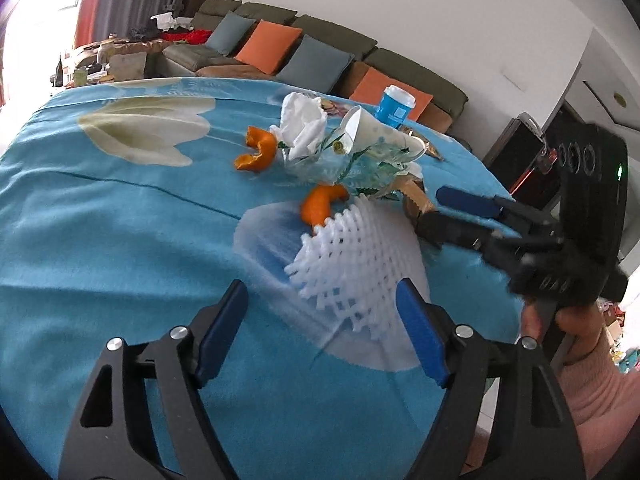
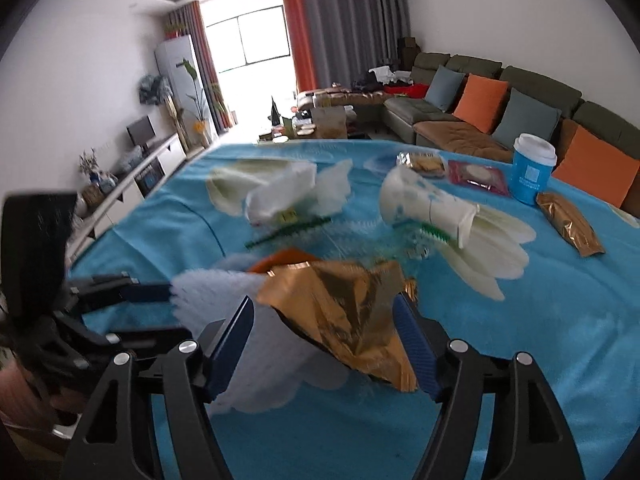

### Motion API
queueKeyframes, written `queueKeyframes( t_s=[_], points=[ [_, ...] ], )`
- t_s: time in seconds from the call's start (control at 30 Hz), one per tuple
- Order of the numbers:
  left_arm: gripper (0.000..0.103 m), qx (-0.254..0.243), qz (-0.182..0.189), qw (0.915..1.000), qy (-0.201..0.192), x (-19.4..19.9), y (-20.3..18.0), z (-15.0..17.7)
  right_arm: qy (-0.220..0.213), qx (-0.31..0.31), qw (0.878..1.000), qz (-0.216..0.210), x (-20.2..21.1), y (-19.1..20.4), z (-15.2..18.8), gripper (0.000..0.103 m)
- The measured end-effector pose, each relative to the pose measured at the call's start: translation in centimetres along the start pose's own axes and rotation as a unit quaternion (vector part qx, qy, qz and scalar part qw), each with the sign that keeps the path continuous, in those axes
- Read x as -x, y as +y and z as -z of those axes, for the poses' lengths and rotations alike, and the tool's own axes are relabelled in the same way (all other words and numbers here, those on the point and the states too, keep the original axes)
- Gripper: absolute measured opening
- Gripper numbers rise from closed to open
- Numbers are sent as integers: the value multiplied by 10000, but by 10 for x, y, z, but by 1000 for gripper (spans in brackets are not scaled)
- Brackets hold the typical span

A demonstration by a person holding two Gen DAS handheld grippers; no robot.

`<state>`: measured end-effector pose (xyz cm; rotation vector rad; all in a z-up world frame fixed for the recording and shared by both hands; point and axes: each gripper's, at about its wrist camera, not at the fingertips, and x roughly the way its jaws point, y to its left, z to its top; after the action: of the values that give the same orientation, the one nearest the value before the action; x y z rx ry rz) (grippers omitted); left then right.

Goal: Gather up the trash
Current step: 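Move both tools back over the trash on the table, then grasp a white foam net with the left tool while the right tool grasps a gold wrapper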

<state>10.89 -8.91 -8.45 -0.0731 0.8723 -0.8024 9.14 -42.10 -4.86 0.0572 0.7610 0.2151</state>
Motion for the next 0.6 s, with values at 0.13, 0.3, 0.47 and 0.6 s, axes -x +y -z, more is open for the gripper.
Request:
queueKeyframes(
  t_s=[0.13,0.3,0.47,0.6],
  points=[
    [69,36,34,10000,52,-1,-1,-2,26,-35,10000,29,-5,-6,3,64],
    [51,70,99,9999,95,-3,-2,-3,120,-80,9999,35,-7,-8,6,43],
    [21,170,274,9993,186,-6,0,0,80,-114,9999,24,-2,-10,8,23],
    [11,214,370,9989,169,-4,0,3,-15,-184,9998,15,4,-14,6,12]
  ],
)
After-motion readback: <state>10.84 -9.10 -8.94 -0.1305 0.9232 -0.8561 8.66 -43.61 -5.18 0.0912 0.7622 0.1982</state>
